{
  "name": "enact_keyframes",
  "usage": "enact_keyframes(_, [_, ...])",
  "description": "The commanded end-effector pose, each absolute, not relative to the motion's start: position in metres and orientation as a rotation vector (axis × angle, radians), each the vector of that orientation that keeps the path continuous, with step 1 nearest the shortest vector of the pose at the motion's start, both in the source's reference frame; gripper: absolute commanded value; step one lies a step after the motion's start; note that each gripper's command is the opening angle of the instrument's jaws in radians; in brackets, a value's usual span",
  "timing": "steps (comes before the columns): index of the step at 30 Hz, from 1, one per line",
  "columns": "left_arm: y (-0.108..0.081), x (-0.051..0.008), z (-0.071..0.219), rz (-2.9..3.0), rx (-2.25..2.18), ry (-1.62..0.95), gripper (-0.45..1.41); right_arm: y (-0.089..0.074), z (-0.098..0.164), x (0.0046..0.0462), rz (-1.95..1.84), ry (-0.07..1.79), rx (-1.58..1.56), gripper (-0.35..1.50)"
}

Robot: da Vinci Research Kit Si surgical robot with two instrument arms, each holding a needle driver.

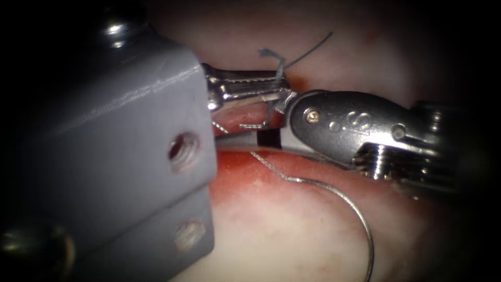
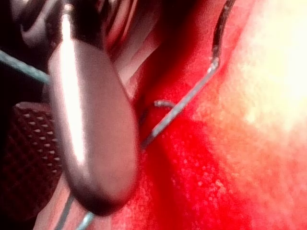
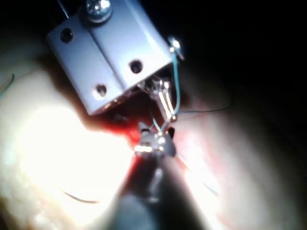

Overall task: Wound Closure
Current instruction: Cut the suture tail.

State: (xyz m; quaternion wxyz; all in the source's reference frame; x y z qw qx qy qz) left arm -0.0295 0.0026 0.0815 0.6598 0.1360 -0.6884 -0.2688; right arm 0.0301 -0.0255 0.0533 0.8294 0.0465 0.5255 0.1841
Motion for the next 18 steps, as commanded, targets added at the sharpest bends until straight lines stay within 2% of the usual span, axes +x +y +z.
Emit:
enact_keyframes(1, [0.0037, -0.0298, 0.0812, -0.605, 0.301, -1.561, -0.45, -0.0246, 0.0529, 0.0312, 0.39, 1.122, 0.096, 0.93])
enact_keyframes(6, [0.0035, -0.03, 0.081, -0.619, 0.315, -1.559, -0.45, -0.0247, 0.0532, 0.0313, 0.39, 1.121, 0.089, 0.77])
enact_keyframes(7, [0.0035, -0.03, 0.081, -0.619, 0.314, -1.559, -0.45, -0.0246, 0.0532, 0.0313, 0.39, 1.12, 0.089, 0.71])
enact_keyframes(9, [0.0035, -0.03, 0.0811, -0.624, 0.319, -1.558, -0.45, -0.0246, 0.0532, 0.0314, 0.393, 1.119, 0.086, 0.42])
enact_keyframes(10, [0.0035, -0.03, 0.081, -0.624, 0.319, -1.558, -0.45, -0.0246, 0.0532, 0.0314, 0.394, 1.119, 0.085, 0.34])
enact_keyframes(15, [0.0035, -0.03, 0.081, -0.633, 0.328, -1.557, -0.45, -0.0248, 0.0535, 0.0317, 0.395, 1.117, 0.077, 0.27])
enact_keyframes(16, [0.0035, -0.03, 0.081, -0.633, 0.329, -1.557, -0.45, -0.0248, 0.0535, 0.0317, 0.397, 1.115, 0.074, 0.07])
enact_keyframes(18, [0.0035, -0.03, 0.081, -0.633, 0.329, -1.557, -0.45, -0.0248, 0.0535, 0.0317, 0.396, 1.116, 0.076, -0.12])
